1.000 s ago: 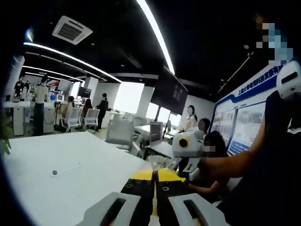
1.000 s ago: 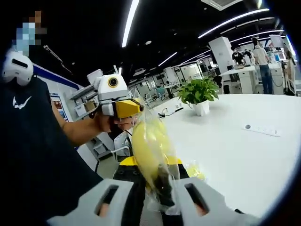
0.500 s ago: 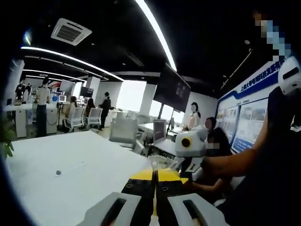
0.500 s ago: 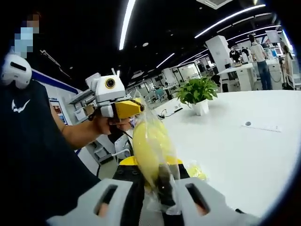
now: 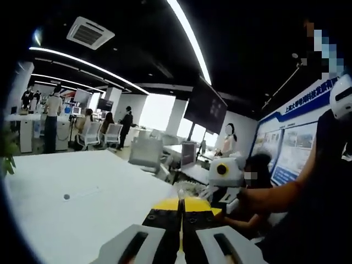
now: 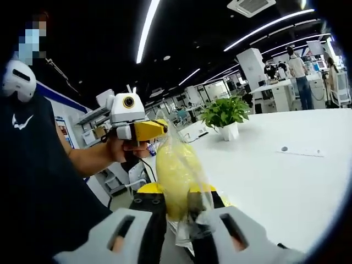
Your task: Compare the silicone blocks by pressing each to a similar depth, holding the contact briefly, and releasing to observe deformation and rebound differences across the visible hardness samples.
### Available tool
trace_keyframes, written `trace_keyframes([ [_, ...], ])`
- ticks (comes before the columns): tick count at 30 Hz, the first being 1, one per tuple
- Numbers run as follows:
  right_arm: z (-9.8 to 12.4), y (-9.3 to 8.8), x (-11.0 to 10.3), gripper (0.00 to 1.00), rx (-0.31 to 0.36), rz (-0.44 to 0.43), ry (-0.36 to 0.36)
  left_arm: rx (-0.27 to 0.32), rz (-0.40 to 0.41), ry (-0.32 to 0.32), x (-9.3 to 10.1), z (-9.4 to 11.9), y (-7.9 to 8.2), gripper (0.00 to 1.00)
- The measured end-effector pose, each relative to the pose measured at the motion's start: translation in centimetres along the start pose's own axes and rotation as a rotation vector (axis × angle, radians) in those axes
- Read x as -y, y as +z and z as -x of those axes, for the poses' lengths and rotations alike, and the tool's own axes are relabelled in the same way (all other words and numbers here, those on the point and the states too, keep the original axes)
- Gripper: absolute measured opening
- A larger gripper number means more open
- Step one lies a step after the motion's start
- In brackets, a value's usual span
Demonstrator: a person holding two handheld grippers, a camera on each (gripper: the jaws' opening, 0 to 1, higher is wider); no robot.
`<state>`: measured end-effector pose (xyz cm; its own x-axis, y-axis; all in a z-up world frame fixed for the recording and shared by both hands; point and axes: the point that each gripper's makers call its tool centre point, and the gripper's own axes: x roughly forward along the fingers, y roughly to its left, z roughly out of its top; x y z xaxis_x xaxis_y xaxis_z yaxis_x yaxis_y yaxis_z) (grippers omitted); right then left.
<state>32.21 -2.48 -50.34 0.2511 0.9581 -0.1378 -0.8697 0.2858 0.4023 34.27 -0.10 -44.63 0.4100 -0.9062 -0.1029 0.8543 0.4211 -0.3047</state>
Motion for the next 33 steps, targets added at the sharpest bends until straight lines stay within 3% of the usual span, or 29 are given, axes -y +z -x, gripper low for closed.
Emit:
trace_keyframes([
  [6, 0.2, 0.2, -0.4, 0.06, -0.003, 0.025, -0.002, 0.006, 0.007, -0.006, 0.3, 0.1, 0.2, 0.0],
  [10, 0.5, 1.3, -0.3, 0.1, 0.07, 0.118, 0.003, 0.032, 0.012, -0.014, 0.9, 0.0, 1.1, 0.0],
  [13, 0.5, 1.3, 0.0, 0.13, 0.076, 0.088, -0.005, 0.015, -0.046, 0.023, 1.0, -0.4, 1.6, 0.0],
  [17, 0.9, 2.2, 0.3, 0.17, 0.128, 0.102, -0.026, 0.038, -0.05, 0.006, 1.8, -0.7, 2.6, 0.0],
  [19, 1.0, 2.5, 0.5, 0.26, 0.139, 0.108, -0.036, 0.036, -0.057, 0.002, 2.1, -1.0, 2.8, 0.0],
  [20, 1.1, 2.7, 0.5, 0.37, 0.15, 0.114, -0.039, 0.034, -0.061, 0.0, 2.1, -1.1, 2.8, 0.0],
  [23, 1.4, 3.1, 1.5, 0.56, 0.161, 0.142, -0.094, 0.025, -0.066, 0.001, 2.1, -1.4, 2.6, 0.0],
  [28, 2.2, 3.4, 3.1, 0.76, 0.184, 0.192, -0.187, 0.01, -0.052, 0.02, 1.5, -1.6, 1.8, 0.0],
  [31, 2.6, 3.7, 3.6, 0.96, 0.207, 0.183, -0.216, 0.016, -0.041, 0.025, 1.6, -1.6, 1.7, 0.0],
  [33, 3.1, 3.4, 4.4, 0.96, 0.197, 0.177, -0.246, 0.016, -0.038, 0.027, 1.5, -1.6, 1.7, 0.0],
])
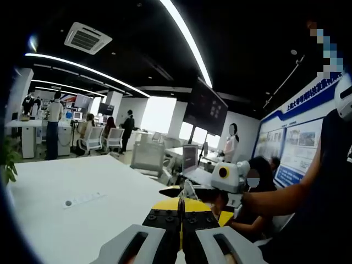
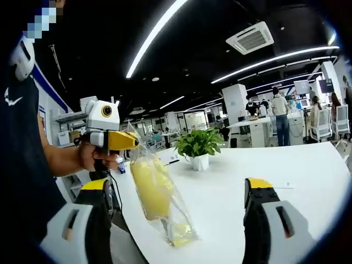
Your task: Compare the silicone blocks by pressing each to a similar depth, holding the contact briefly, and releasing to observe deformation and rebound differences across the visible hardness samples.
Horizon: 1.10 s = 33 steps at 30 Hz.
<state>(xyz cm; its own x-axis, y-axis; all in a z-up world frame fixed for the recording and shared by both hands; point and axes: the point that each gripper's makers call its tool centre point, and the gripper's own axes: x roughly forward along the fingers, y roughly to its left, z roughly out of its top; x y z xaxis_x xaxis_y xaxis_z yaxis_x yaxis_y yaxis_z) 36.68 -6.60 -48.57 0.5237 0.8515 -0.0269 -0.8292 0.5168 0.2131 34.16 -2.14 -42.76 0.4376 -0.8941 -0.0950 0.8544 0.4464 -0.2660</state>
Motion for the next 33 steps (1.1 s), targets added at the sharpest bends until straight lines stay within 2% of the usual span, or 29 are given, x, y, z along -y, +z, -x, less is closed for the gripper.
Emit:
trace_keyframes([
  [10, 2.7, -0.8, 2.8, 0.96, -0.034, 0.034, -0.115, 0.002, 0.031, 0.002, -0.6, -1.0, -0.1, 0.0],
  [16, 4.7, -1.5, 4.8, 0.96, -0.041, 0.065, -0.194, 0.002, 0.064, -0.002, -1.3, -2.2, -0.8, 0.0],
  [24, 7.0, -4.3, 6.8, 0.96, -0.092, 0.068, -0.267, -0.01, 0.099, -0.003, -2.0, -3.3, -1.6, 0.0],
  [33, 9.1, -8.9, 8.8, 0.96, -0.1, 0.089, -0.333, 0.005, 0.187, 0.018, -3.3, -4.1, -3.0, 0.0],
])
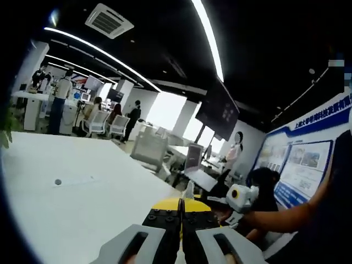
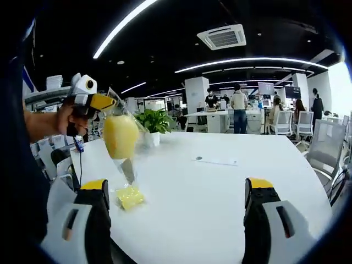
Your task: Compare the silicone blocks by pressing each to a similar depth, holding the contact briefly, and releasing to observe deformation and rebound differences across the visible hardness samples.
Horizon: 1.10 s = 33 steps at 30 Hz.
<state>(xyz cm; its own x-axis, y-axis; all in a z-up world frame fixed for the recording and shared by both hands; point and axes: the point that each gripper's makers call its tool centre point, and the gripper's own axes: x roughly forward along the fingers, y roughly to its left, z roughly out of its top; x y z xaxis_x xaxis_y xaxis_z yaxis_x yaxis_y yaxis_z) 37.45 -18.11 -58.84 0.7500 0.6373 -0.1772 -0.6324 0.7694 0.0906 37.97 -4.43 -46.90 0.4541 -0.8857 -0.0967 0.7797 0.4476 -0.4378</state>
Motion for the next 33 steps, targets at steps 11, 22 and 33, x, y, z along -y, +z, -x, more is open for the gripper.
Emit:
trace_keyframes([
  [11, 0.5, -5.3, 0.6, 0.96, -0.087, -0.022, -0.037, 0.003, 0.057, 0.033, -1.2, -0.1, -0.9, 0.0],
  [22, 0.9, -6.6, 0.6, 0.96, -0.106, -0.04, -0.045, -0.007, 0.14, 0.048, -2.3, -1.1, -3.2, 0.0],
  [33, 1.1, -7.1, 0.8, 0.96, -0.116, -0.051, -0.059, -0.08, 0.109, 0.041, -2.2, -3.5, -7.1, 0.0],
])
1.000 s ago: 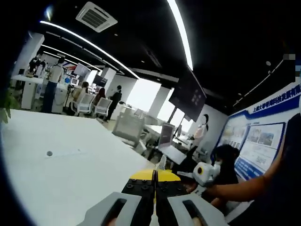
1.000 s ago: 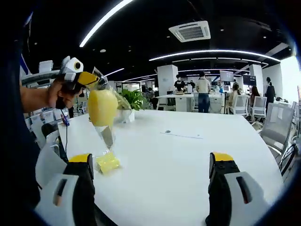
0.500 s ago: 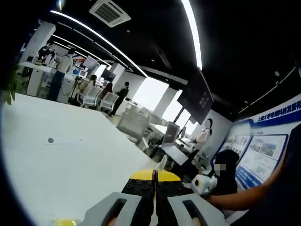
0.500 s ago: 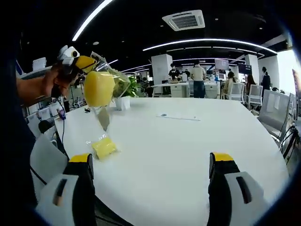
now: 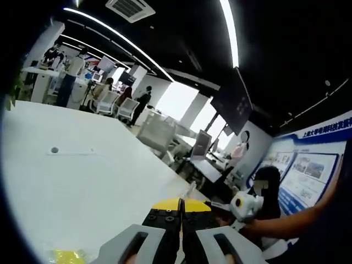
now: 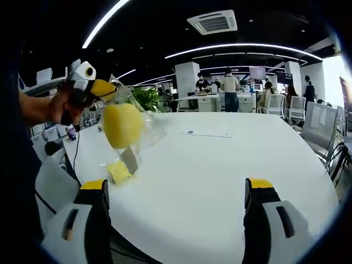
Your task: Compare the silicone blocks by pressing each to a similar depth, holding the contact briefly, and releasing to observe deformation and rebound differences across the visible hardness samples.
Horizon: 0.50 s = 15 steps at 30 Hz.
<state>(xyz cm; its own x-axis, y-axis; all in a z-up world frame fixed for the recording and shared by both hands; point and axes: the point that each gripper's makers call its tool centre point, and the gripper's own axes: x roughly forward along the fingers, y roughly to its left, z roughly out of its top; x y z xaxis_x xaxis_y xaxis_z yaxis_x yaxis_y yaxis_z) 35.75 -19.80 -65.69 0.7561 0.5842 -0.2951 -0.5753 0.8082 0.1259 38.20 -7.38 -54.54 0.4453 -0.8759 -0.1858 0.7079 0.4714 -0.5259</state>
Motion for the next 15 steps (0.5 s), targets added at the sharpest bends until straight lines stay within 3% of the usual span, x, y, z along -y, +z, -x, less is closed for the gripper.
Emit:
trace_keyframes([
  [7, 0.3, -0.8, 0.2, 0.96, -0.017, -0.009, -0.009, -0.03, -0.027, 0.024, -1.1, -1.2, -2.5, 0.0],
  [15, 0.5, -2.1, 0.0, 0.96, -0.045, -0.037, -0.011, -0.027, -0.003, 0.04, -2.4, -1.4, -3.5, 0.0],
])
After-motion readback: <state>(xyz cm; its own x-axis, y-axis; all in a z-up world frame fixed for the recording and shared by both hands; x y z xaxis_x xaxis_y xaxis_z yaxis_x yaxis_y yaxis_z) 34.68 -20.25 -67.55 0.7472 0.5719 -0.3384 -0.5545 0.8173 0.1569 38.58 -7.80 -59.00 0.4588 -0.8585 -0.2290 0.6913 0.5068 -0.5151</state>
